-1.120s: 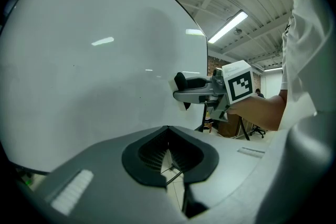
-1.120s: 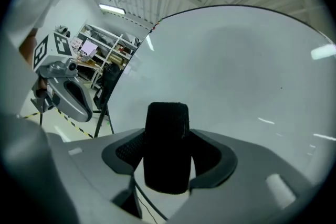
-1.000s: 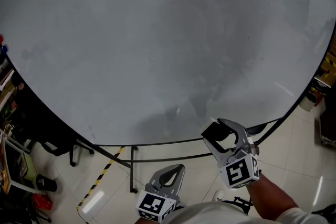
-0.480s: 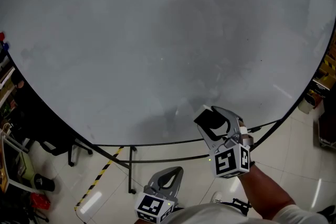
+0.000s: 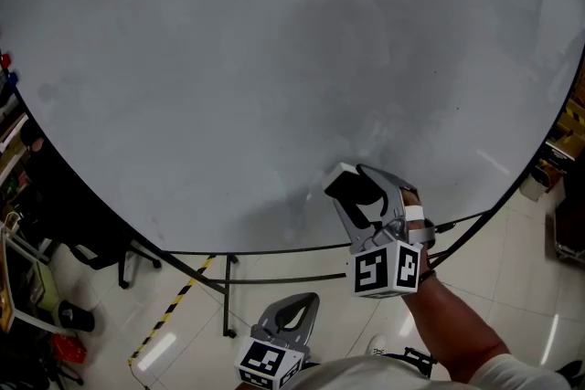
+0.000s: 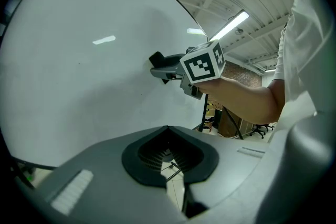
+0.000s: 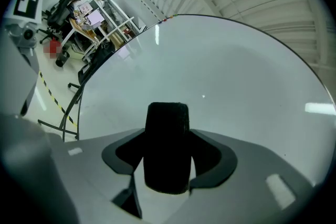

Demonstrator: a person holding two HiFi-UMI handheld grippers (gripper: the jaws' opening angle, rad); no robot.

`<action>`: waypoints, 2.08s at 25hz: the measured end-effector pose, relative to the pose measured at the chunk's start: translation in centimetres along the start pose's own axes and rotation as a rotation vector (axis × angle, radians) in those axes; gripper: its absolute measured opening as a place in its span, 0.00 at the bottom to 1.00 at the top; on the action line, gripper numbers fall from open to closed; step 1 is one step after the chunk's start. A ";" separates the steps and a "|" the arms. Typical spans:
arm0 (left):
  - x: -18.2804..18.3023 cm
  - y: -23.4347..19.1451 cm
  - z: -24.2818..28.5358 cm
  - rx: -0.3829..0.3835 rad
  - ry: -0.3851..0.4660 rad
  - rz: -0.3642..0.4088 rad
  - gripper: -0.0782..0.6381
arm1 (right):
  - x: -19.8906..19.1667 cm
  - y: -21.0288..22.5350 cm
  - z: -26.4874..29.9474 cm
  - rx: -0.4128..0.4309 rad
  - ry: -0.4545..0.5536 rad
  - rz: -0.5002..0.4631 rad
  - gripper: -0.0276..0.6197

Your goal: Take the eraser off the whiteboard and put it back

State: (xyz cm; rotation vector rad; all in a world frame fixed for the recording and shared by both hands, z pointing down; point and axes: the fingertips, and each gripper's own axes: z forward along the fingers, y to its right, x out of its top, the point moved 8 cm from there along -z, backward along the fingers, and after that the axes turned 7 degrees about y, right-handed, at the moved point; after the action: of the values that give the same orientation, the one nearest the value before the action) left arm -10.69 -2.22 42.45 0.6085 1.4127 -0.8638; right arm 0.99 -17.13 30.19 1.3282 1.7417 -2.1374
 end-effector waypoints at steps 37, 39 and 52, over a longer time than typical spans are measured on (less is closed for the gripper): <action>-0.2 0.3 0.5 -0.011 0.000 -0.011 0.13 | -0.1 -0.1 0.2 -0.068 -0.014 -0.055 0.48; -0.2 0.3 0.5 -0.011 -0.001 -0.009 0.13 | 0.1 -0.1 -0.5 -0.059 -0.007 -0.024 0.48; -0.5 0.4 1.1 -0.016 -0.017 0.007 0.13 | -0.8 -1.7 -7.4 0.030 0.105 0.233 0.05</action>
State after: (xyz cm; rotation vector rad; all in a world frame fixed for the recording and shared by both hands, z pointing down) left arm -9.71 -2.81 42.98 0.5926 1.4002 -0.8489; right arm 4.72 -10.75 32.21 1.5896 1.5068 -2.0076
